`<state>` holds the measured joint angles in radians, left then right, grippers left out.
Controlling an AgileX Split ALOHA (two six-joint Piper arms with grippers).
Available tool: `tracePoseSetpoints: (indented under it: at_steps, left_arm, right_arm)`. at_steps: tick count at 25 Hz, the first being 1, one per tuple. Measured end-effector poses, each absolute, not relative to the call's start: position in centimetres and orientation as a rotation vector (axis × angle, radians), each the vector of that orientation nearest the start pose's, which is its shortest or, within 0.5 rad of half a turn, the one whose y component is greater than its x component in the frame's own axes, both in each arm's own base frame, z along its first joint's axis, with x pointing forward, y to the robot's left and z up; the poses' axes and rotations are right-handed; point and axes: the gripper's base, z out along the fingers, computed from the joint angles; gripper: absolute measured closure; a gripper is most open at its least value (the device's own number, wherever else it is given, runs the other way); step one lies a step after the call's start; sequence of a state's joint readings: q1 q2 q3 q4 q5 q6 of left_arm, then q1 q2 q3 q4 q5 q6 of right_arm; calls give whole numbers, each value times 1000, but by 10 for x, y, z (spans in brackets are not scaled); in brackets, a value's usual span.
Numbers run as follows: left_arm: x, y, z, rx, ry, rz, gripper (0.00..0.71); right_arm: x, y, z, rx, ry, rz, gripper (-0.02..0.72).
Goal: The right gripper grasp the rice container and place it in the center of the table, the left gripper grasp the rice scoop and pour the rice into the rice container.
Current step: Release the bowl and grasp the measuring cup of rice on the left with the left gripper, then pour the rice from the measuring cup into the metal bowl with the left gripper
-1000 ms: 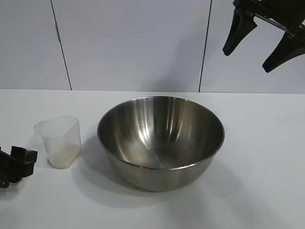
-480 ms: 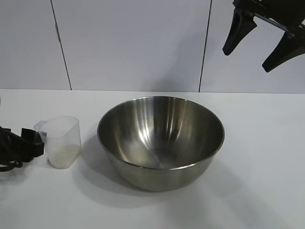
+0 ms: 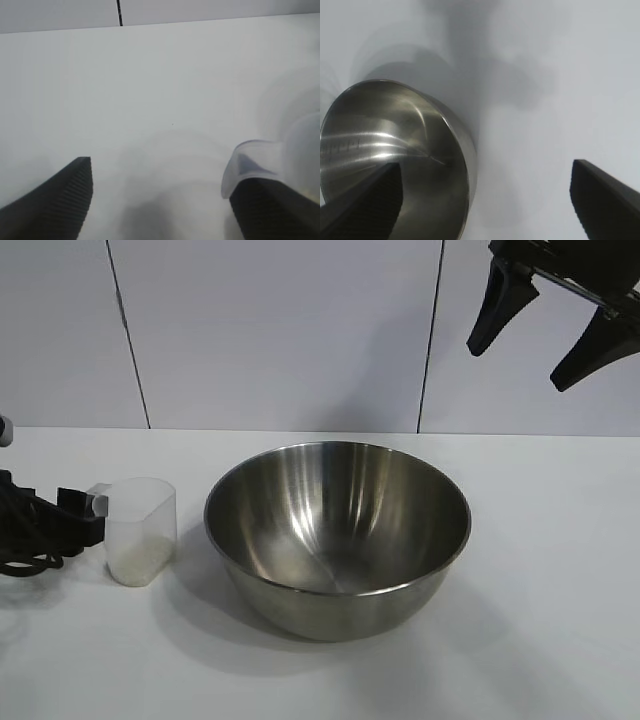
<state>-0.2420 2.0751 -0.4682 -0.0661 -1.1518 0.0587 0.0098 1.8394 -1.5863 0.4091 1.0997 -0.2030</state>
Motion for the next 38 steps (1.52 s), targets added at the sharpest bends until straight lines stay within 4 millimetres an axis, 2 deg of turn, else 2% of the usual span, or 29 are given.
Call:
tracePoseSetpoints:
  at_steps: [5, 10, 16, 17, 20, 33, 38]
  left_arm:
    - [283, -64, 69, 226, 1926, -82, 357]
    - [283, -64, 69, 225, 1927, -83, 444]
    - [282, -65, 69, 235, 1926, -89, 654]
    - [282, -66, 69, 243, 1925, -94, 672]
    - [282, -69, 69, 280, 1920, -117, 695]
    - [286, -76, 73, 346, 1889, -159, 698]
    - [288, -77, 92, 353, 1826, -169, 698]
  right_arm:
    - [391, 36, 285, -112, 2758, 506, 73]
    - [391, 36, 285, -112, 2758, 506, 73]
    - [391, 36, 285, -113, 2759, 506, 73]
    - [391, 36, 285, -113, 2759, 506, 73]
    - [391, 36, 285, -113, 2759, 506, 73]
    - [391, 36, 285, -114, 2760, 503, 73]
    - [391, 35, 285, -118, 2762, 491, 73]
